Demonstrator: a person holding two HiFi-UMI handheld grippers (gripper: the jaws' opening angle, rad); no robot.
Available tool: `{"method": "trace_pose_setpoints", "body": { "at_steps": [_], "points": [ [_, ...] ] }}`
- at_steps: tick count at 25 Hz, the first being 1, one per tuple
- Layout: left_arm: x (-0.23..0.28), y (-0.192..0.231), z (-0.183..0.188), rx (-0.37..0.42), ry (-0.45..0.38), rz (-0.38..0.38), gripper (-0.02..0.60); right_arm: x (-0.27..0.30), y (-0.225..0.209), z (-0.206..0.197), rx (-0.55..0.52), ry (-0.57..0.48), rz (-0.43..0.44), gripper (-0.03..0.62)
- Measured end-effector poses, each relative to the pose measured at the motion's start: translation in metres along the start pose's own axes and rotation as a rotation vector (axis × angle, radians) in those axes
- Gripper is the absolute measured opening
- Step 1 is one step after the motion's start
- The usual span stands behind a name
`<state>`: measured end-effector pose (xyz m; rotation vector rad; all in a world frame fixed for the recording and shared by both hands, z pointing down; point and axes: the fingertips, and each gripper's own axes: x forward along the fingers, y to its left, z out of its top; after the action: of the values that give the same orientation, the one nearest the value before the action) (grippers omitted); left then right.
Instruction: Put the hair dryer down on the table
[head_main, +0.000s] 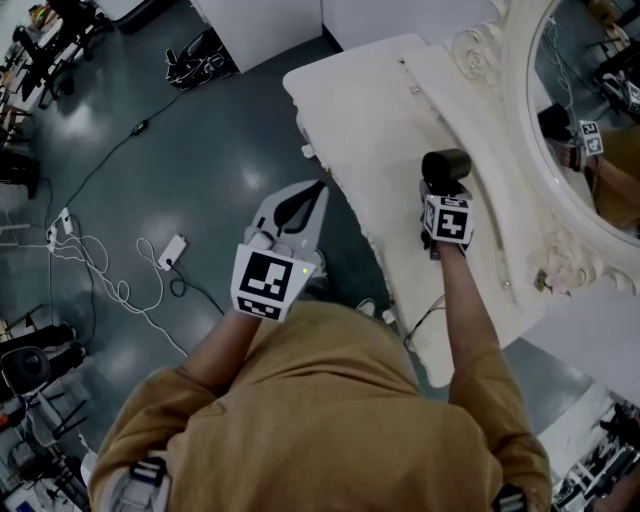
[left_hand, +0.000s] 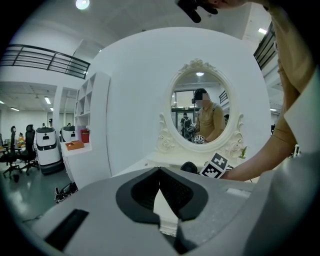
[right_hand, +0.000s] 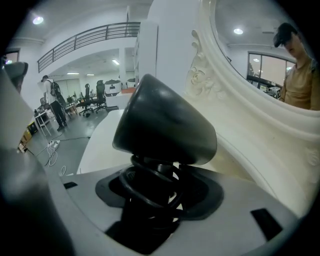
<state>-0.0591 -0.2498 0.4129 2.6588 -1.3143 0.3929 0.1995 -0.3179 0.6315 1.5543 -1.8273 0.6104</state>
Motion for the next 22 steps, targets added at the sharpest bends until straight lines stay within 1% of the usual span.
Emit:
{"method": "trace_pose_setpoints", "body": {
  "at_steps": [8,11,14,17,22],
  "points": [
    [-0.001,0.01,0.0,-0.014,0.0,0.0,0.005,0.015,0.004,-0.002,-0.002,0.061,-0.018,0.256],
    [0.0,0.01,-0.002,-0.021,0.002,-0.002,0.005,0.019,0.005,-0.003,-0.009,0.072,-0.014,0.256],
    [0.002,0.012,-0.004,-0.032,0.006,-0.002,0.005,0.022,0.012,0.007,-0.016,0.046,0.013,0.256],
    [0.0,0.014,-0.004,-0.036,0.003,0.0,0.005,0.025,0.008,-0.002,-0.021,0.094,-0.005,0.257],
    [-0.002,0.017,-0.007,-0.042,0.0,0.005,0.005,0.03,0.017,0.002,-0.053,0.099,0.02,0.258]
  ]
}}
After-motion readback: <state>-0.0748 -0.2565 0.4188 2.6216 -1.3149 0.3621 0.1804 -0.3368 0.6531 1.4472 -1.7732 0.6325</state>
